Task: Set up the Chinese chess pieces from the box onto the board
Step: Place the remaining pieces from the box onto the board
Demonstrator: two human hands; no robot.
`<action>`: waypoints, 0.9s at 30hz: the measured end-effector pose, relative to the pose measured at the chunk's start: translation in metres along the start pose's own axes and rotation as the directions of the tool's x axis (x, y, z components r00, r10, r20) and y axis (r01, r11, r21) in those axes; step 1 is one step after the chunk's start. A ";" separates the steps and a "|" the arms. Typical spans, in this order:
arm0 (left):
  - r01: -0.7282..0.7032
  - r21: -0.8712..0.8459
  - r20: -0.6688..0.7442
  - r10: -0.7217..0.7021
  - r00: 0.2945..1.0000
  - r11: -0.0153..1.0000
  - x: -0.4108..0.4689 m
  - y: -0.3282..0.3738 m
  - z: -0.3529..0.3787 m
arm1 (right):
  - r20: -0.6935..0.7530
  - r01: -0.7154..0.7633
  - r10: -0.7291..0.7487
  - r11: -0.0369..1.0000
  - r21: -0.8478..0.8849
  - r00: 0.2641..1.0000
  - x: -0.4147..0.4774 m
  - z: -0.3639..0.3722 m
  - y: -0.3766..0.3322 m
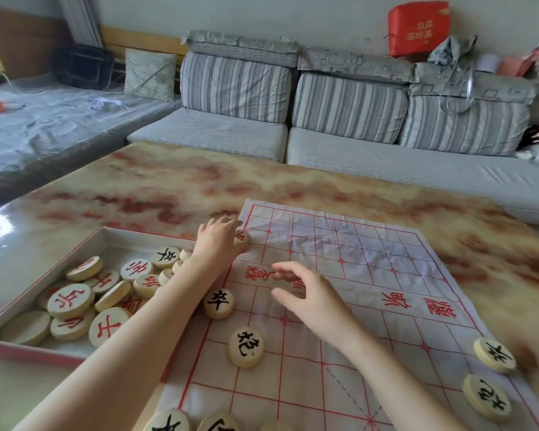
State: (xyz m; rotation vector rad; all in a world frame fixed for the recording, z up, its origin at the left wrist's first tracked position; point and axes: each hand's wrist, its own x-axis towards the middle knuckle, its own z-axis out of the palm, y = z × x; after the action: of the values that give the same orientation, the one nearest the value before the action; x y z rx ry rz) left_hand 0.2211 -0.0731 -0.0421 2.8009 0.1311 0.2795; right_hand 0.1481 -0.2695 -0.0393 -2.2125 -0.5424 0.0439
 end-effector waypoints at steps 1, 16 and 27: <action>-0.008 -0.019 -0.026 0.007 1.000 1.000 -0.004 0.000 -0.004 | 0.004 0.003 -0.003 1.000 -0.002 1.000 0.000 0.001 -0.001; 0.106 -0.197 -0.095 -0.127 0.987 0.975 -0.072 -0.105 -0.073 | 0.051 0.105 -0.104 0.994 -0.014 0.993 0.027 0.068 -0.080; 0.193 -0.277 -0.034 -0.210 0.977 0.941 -0.057 -0.104 -0.049 | 0.031 0.155 -0.154 0.987 -0.042 0.988 0.009 0.061 -0.082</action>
State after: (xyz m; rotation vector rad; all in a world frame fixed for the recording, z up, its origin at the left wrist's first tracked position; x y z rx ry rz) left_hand 0.1493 0.0334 -0.0402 2.4821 0.3642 0.3109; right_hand 0.1133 -0.1755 -0.0163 -2.2085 -0.7349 -0.0196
